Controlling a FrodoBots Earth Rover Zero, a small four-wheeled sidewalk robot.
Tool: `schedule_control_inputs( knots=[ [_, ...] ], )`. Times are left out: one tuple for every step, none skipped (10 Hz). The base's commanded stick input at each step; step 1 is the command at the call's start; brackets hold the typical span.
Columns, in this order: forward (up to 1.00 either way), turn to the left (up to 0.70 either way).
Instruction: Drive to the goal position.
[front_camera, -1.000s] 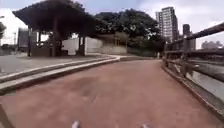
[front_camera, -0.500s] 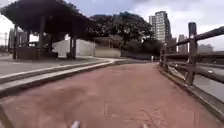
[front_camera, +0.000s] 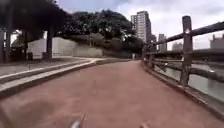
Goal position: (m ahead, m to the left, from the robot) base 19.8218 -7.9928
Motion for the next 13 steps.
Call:
schedule_control_inputs(
  knots=[
    [1.00, 0.00],
    [1.00, -0.04],
    [1.00, -0.20],
    [1.00, -0.37],
    [1.00, -0.15],
    [1.00, 0.00],
    [1.00, 0.00],
    [1.00, 0.00],
    [1.00, 0.00],
    [1.00, 0.00],
    [1.00, 0.00],
    [1.00, 0.00],
    [1.00, 0.00]
  ],
)
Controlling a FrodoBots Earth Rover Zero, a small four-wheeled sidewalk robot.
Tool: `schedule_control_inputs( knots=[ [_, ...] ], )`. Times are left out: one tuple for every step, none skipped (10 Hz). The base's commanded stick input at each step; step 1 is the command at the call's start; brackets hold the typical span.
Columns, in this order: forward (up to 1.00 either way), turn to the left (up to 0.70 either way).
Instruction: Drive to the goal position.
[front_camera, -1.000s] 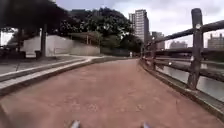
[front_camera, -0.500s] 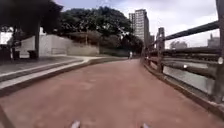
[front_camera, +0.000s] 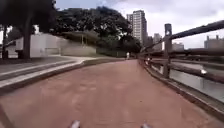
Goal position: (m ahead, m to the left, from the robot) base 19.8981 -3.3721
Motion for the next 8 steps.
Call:
schedule_control_inputs(
  knots=[
    [1.00, 0.00],
    [1.00, -0.08],
    [1.00, -0.35],
    [1.00, -0.40],
    [1.00, -0.38],
    [1.00, -0.25],
    [1.00, 0.00],
    [1.00, 0.00]
  ],
)
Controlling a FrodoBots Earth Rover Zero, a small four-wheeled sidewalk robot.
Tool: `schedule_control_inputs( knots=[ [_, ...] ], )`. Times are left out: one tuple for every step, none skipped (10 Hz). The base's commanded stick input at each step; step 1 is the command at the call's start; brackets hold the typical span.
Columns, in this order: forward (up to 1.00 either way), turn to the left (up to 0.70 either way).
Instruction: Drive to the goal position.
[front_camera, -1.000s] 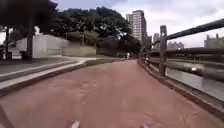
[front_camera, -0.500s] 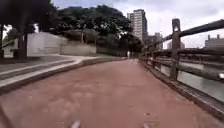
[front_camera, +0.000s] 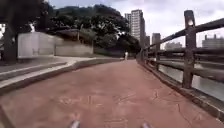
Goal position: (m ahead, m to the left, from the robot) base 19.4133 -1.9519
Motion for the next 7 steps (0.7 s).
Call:
schedule_control_inputs(
  knots=[
    [1.00, 0.00],
    [1.00, 0.00],
    [1.00, 0.00],
    [1.00, 0.00],
    [1.00, 0.00],
    [1.00, 0.00],
    [1.00, -0.01]
  ],
)
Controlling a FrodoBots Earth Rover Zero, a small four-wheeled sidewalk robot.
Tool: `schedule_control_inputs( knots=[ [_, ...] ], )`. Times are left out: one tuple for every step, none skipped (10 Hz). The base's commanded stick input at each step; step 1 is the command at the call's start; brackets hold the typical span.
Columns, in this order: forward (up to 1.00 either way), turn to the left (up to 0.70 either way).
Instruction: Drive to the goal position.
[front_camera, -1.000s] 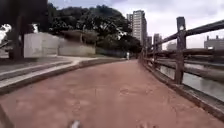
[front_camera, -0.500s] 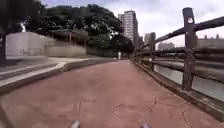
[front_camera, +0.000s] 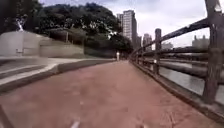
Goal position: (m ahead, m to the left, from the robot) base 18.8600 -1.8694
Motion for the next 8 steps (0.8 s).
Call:
schedule_control_inputs(
  knots=[
    [1.00, -0.07],
    [1.00, -0.40],
    [1.00, -0.40],
    [1.00, -0.38],
    [1.00, -0.29],
    [1.00, -0.02],
    [1.00, 0.00],
    [1.00, 0.00]
  ],
)
